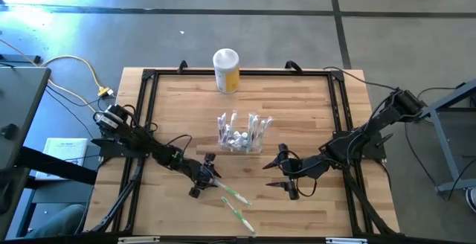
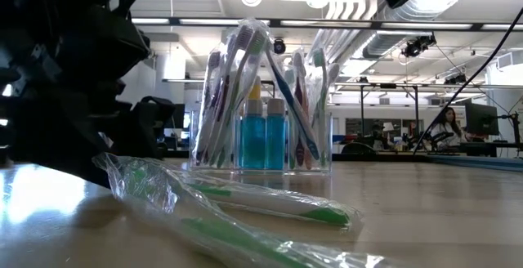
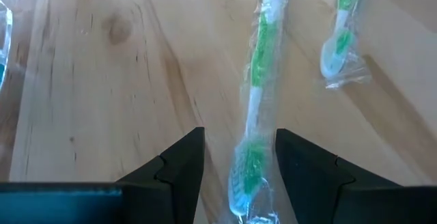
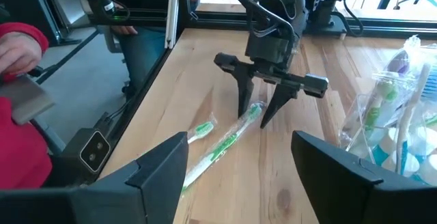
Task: Pick & Place toothbrushing station
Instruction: Put the green toothbrush into the transparent organizer
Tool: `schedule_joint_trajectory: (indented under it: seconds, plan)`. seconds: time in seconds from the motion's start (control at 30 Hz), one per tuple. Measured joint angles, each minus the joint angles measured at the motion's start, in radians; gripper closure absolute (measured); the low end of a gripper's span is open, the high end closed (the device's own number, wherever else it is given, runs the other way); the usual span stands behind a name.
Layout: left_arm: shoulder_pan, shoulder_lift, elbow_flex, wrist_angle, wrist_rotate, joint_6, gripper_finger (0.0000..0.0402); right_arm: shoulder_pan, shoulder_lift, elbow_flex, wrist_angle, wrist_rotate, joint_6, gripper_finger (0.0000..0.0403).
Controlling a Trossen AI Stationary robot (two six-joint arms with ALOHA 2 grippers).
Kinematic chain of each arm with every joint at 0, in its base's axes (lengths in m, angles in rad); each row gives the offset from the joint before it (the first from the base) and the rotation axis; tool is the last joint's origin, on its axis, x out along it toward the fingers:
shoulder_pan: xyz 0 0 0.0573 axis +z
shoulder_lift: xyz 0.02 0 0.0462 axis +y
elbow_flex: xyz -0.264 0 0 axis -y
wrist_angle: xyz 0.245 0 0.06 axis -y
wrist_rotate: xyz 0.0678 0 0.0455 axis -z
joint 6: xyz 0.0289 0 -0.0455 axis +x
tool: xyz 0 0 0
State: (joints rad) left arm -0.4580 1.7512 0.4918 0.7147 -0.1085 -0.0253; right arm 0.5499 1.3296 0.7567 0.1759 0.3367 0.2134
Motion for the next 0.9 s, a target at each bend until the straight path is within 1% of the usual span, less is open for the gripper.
schedule_joint_trajectory:
  seconds: [0.1, 0.2, 0.43, 0.47, 0.67, 0.9]
  plan:
    - [0.0, 0.0, 0.002, 0.004, 0.0, 0.013, 0.0233, 0.0, 0.0, 0.0, 0.0, 0.0, 0.0, 0.0149]
    - [0.0, 0.001, 0.002, 0.008, 0.002, 0.018, 0.026, 0.0, 0.0, 0.0, 0.0, 0.0, 0.0, 0.0149]
    - [0.0, 0.0, 0.002, -0.015, 0.022, 0.022, 0.0376, 0.0, 0.0, 0.0, 0.0, 0.0, 0.0, 0.0149]
    - [0.0, -0.001, 0.004, -0.021, 0.024, 0.021, 0.0386, 0.0, 0.0, 0.0, 0.0, 0.0, 0.0, 0.0149]
    - [0.0, -0.002, 0.002, -0.008, 0.024, 0.059, 0.039, 0.0, 0.0, 0.0, 0.0, 0.0, 0.0, 0.0149]
    - [0.0, -0.075, 0.001, -0.024, -0.006, 0.108, 0.0392, 0.0, 0.0, 0.0, 0.0, 0.0, 0.018, 0.0149]
